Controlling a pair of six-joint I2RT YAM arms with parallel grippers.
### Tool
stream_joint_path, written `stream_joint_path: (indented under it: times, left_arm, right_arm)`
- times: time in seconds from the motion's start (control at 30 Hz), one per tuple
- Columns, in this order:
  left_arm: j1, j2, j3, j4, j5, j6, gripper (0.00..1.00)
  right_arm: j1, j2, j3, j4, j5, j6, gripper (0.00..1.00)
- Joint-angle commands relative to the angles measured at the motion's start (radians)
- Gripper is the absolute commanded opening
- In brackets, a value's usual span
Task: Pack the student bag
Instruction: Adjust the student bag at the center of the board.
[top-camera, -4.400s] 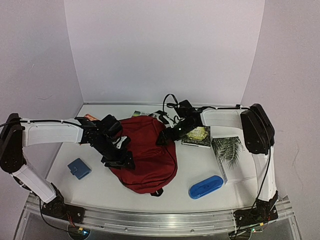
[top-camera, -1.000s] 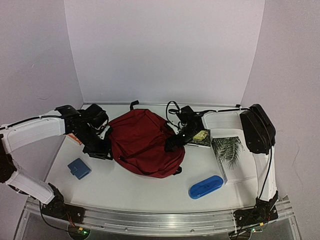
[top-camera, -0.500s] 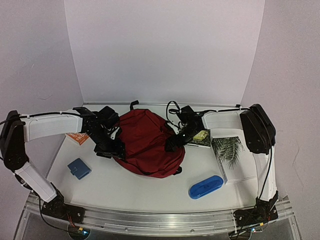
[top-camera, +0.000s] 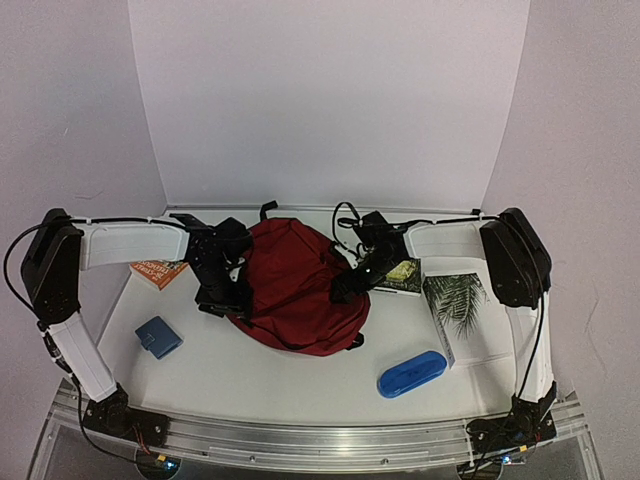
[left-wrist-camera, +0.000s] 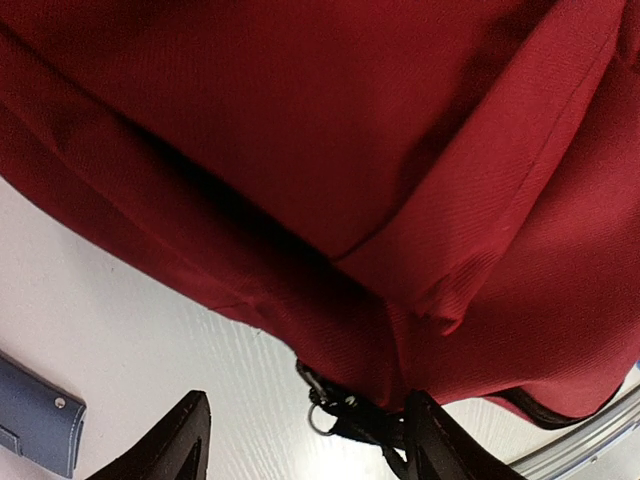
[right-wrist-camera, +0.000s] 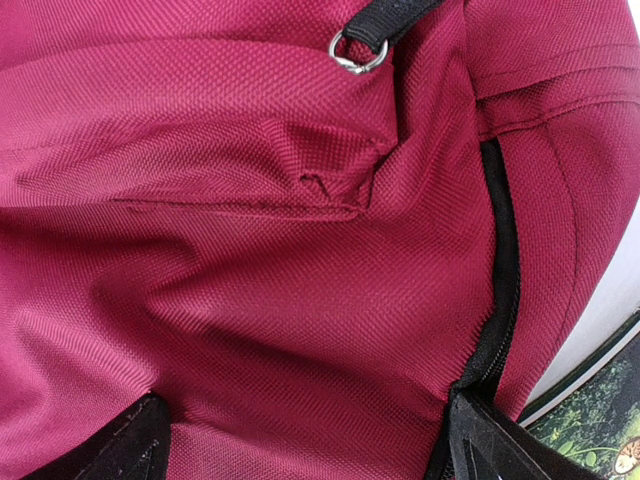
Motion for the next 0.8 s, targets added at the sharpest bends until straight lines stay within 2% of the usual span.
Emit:
stream_joint_path:
  times: [0.0, 0.23, 0.33, 0.57, 0.77]
  left_arm:
    - [0.0, -0.088, -0.087, -0.079, -0.039, -0.022, 0.62]
    - [0.037, -0.21, -0.157, -0.171, -0.132, -0.086, 0.57]
    - [0.053, -0.26, -0.155, -0.158, -0.131, -0.083, 0.54]
    - [0.053, -0.356, -0.195, 0.13, 0.161, 0.012, 0.57]
    - [0.052, -0.229, -0.144, 0.169, 0.224, 0.037, 0.6]
  right_arm:
    - [-0.016, 0.022, -0.011, -0.033, 0.064, -0.004, 0.96]
    - [-0.032, 0.022, -0.014, -0.033, 0.081, -0.018, 0.96]
    - [-0.032, 0.014, -0.015, -0.033, 0.071, -0.024, 0.96]
    - [-0.032, -0.031, -0.033, -0.035, -0.006, -0.02, 0.96]
    - [-0.032, -0.043, -0.043, -0.035, -0.012, -0.018, 0.95]
